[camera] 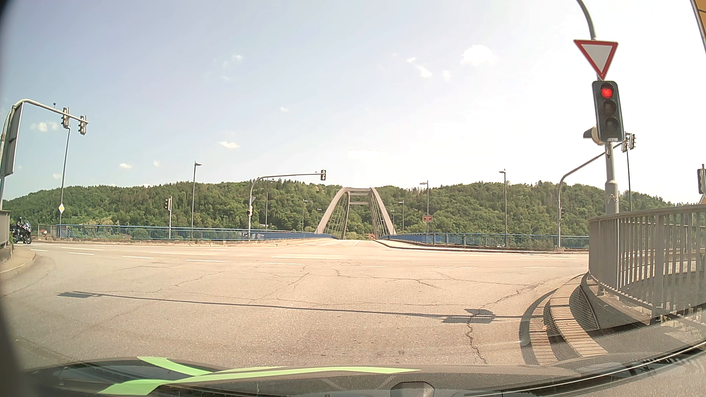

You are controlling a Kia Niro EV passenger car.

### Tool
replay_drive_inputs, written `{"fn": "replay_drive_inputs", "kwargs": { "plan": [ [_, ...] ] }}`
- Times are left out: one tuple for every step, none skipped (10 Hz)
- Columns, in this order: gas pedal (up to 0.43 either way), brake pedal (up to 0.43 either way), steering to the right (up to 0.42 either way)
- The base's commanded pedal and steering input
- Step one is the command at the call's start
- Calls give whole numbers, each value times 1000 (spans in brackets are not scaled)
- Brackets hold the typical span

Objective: Follow the waypoints while adhering to traffic rules and regulations

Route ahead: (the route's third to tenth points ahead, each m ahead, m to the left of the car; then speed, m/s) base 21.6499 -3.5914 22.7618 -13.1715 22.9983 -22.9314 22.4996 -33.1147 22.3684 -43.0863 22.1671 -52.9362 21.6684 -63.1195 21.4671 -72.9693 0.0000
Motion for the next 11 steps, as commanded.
{"fn": "replay_drive_inputs", "kwargs": {
  "plan": [
    [0,165,28],
    [0,140,27],
    [0,85,28],
    [0,24,27],
    [0,6,27],
    [0,0,27],
    [0,0,28],
    [0,0,27],
    [0,0,27],
    [0,0,27],
    [0,0,27]
  ]
}}
